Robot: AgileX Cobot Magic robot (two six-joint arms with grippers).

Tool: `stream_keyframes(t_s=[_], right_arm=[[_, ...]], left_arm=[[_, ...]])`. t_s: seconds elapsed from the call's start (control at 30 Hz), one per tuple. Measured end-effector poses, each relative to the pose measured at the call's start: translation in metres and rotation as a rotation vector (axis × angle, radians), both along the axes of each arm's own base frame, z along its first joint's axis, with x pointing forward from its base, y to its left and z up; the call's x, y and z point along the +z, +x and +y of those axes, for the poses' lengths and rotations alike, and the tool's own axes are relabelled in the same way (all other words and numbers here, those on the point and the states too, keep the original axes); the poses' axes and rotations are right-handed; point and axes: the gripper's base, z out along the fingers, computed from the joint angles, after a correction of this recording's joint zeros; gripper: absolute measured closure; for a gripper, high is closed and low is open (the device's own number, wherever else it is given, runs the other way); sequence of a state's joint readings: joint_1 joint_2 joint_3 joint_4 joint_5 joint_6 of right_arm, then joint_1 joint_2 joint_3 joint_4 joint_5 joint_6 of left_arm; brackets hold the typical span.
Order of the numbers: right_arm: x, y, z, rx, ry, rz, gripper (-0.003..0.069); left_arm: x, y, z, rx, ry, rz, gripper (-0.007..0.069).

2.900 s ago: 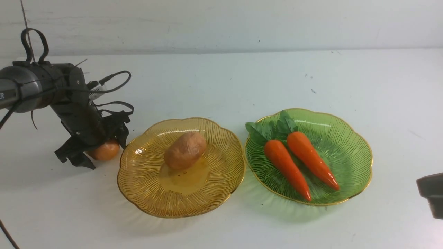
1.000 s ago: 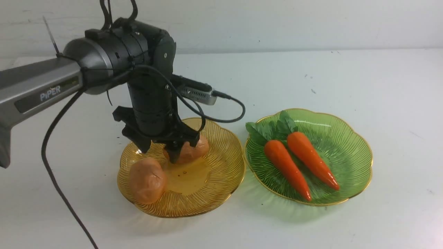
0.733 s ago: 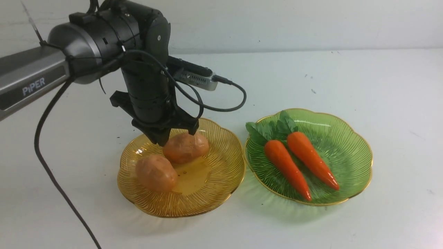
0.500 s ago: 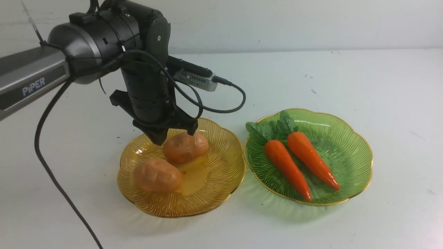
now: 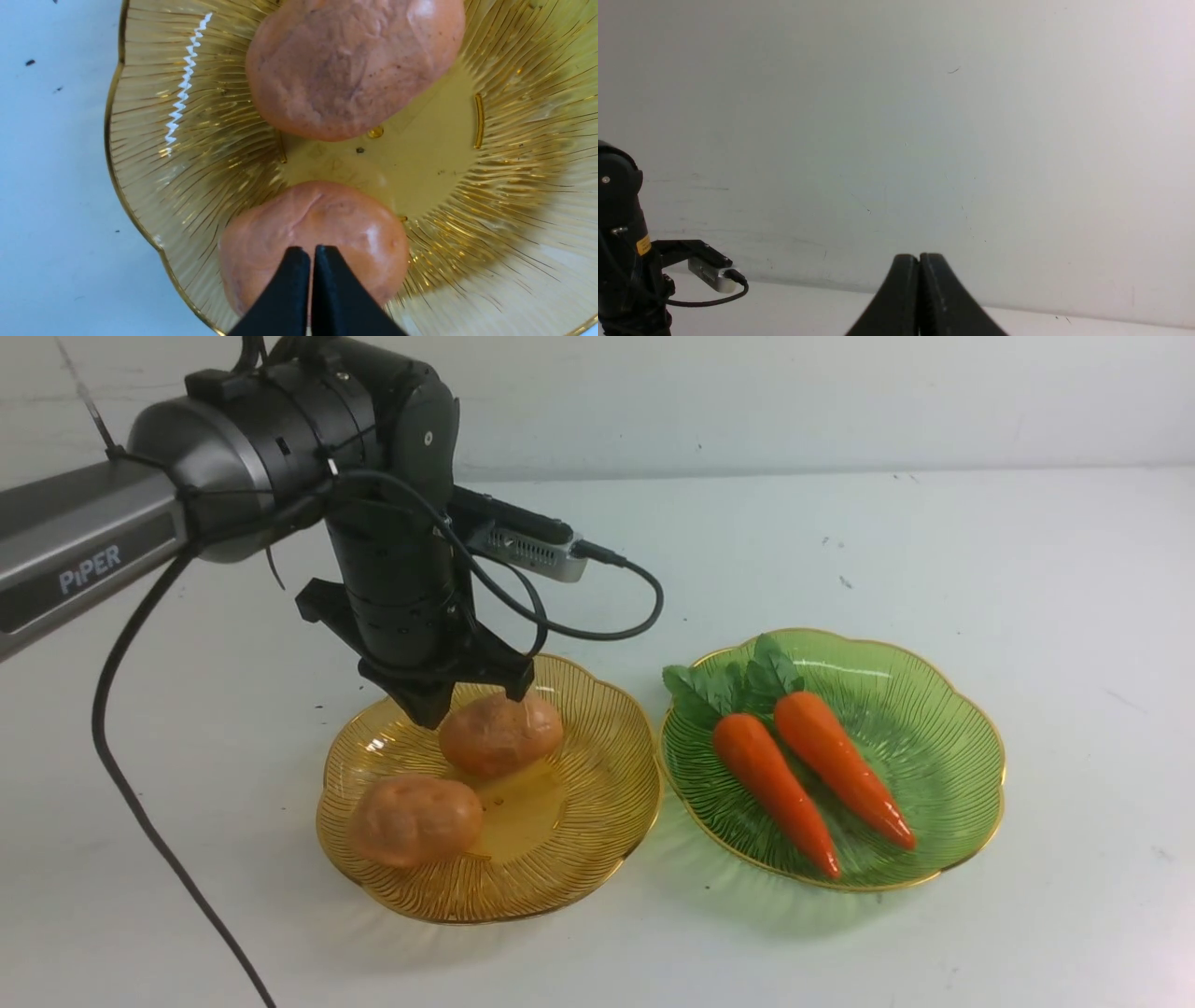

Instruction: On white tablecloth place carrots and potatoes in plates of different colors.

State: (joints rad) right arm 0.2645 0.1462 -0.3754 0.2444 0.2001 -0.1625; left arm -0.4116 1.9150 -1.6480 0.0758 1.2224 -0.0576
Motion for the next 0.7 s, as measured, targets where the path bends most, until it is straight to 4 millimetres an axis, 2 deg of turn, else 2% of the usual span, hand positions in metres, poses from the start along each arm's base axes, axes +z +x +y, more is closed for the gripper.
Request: stream_keyframes(t_s=[0.57,0.7], right_arm=[[-0.009,0.001,0.001,0.014,-0.022,0.063,0.0674],[-0.019,0.0,0.0,-0.007,-0.02,0.063,0.0674]], left_arm=[[0.0,0.0,0.0,0.001,0.001,-0.001,0.0628],[0.0,0.0,0.0,-0.001,0.002,-0.002,0.0628]])
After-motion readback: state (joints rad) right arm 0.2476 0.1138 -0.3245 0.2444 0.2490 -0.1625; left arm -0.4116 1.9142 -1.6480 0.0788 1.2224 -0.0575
